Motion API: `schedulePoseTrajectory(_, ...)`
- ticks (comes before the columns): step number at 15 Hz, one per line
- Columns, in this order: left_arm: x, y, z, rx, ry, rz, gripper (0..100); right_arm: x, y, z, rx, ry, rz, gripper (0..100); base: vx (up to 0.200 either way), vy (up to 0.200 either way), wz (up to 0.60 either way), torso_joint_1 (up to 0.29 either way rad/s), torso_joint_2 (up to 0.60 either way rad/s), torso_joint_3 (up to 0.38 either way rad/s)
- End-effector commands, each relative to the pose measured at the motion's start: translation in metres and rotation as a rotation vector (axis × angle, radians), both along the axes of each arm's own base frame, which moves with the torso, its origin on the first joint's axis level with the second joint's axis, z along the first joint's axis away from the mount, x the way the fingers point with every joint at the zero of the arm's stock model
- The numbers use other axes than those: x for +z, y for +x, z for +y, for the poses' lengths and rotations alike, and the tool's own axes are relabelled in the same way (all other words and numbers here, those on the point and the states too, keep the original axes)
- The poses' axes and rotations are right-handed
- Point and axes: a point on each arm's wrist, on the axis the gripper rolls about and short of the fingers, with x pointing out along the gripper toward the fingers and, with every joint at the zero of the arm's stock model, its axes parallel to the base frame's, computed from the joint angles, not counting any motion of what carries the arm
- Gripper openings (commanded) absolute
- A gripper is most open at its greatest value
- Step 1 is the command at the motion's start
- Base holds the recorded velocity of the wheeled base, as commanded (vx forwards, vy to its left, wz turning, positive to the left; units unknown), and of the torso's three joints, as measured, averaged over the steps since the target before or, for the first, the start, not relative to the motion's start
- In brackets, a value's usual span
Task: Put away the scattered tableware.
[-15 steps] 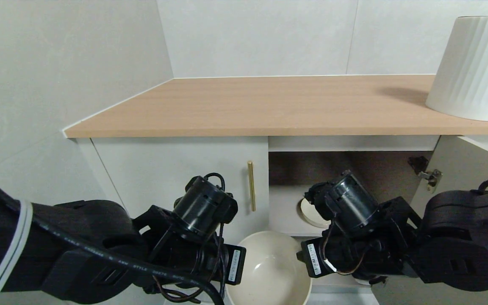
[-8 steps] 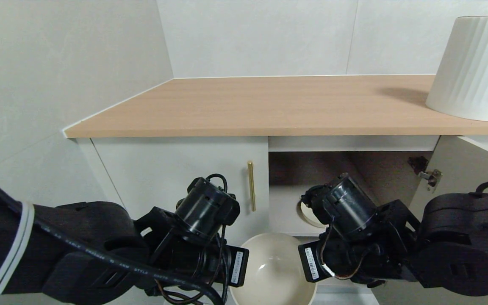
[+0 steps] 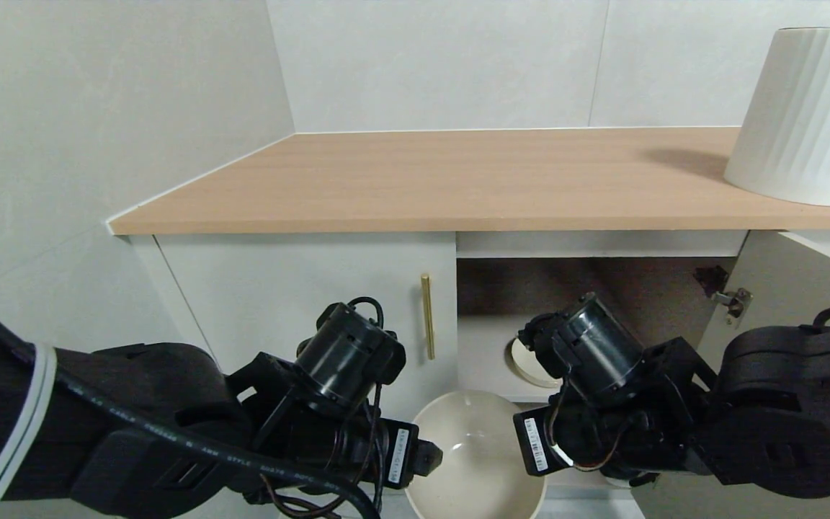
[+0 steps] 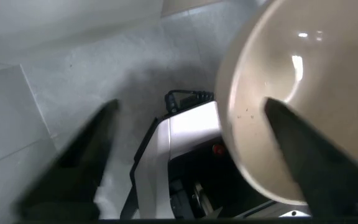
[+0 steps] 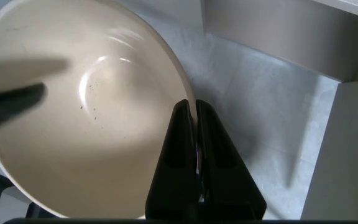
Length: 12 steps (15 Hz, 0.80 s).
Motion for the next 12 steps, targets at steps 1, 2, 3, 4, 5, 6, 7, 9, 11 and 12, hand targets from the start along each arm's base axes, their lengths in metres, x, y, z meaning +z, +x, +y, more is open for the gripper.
schedulePoseTrajectory(1, 0.002, 0.0, -0.001, 0.001, -0.01, -0.006, 100, -0.001, 0.0, 0.0, 0.002, 0.001, 0.002, 0, 0.0, 0.0, 0.0, 0.0, 0.0, 0.0)
schedulePoseTrajectory(2, 0.002, 0.0, -0.001, 0.001, -0.01, -0.006, 100, -0.001, 0.0, 0.0, 0.002, 0.001, 0.002, 0, 0.0, 0.0, 0.0, 0.0, 0.0, 0.0)
schedulePoseTrajectory(3, 0.008, -0.001, 0.001, 0.002, -0.031, -0.024, 100, -0.001, 0.0, 0.001, 0.002, -0.001, 0.002, 0, 0.0, 0.0, 0.0, 0.0, 0.0, 0.0)
schedulePoseTrajectory(4, 0.012, -0.002, 0.002, 0.002, -0.042, -0.032, 100, -0.002, 0.001, 0.001, 0.001, -0.003, 0.004, 0, 0.0, 0.0, 0.0, 0.0, 0.0, 0.0)
schedulePoseTrajectory(5, 0.016, -0.003, 0.002, 0.001, -0.058, -0.047, 100, -0.007, 0.003, 0.003, -0.002, -0.015, 0.01, 0, 0.0, 0.0, 0.0, 0.0, 0.0, 0.0)
schedulePoseTrajectory(6, 0.017, -0.002, 0.003, 0.003, -0.061, -0.05, 100, -0.009, 0.005, 0.003, -0.015, -0.024, 0.004, 0, 0.0, 0.0, 0.0, 0.0, 0.0, 0.0)
schedulePoseTrajectory(7, 0.016, -0.002, 0.002, 0.004, -0.061, -0.049, 100, -0.015, 0.015, 0.002, -0.066, -0.041, -0.026, 0, 0.0, 0.0, 0.0, 0.0, 0.0, 0.0)
schedulePoseTrajectory(9, 0.016, -0.002, 0.002, 0.005, -0.059, -0.049, 100, -0.024, 0.03, -0.004, -0.148, -0.04, -0.091, 0, 0.0, 0.0, 0.0, 0.0, 0.0, 0.0)
schedulePoseTrajectory(11, 0.016, -0.001, 0.002, 0.007, -0.059, -0.049, 100, -0.028, 0.04, -0.013, -0.185, 0.025, -0.164, 0, 0.0, 0.0, 0.0, 0.0, 0.0, 0.0)
schedulePoseTrajectory(12, 0.016, -0.001, 0.002, 0.007, -0.059, -0.049, 100, -0.029, 0.044, -0.016, -0.196, 0.043, -0.19, 0, 0.0, 0.0, 0.0, 0.0, 0.0, 0.0)
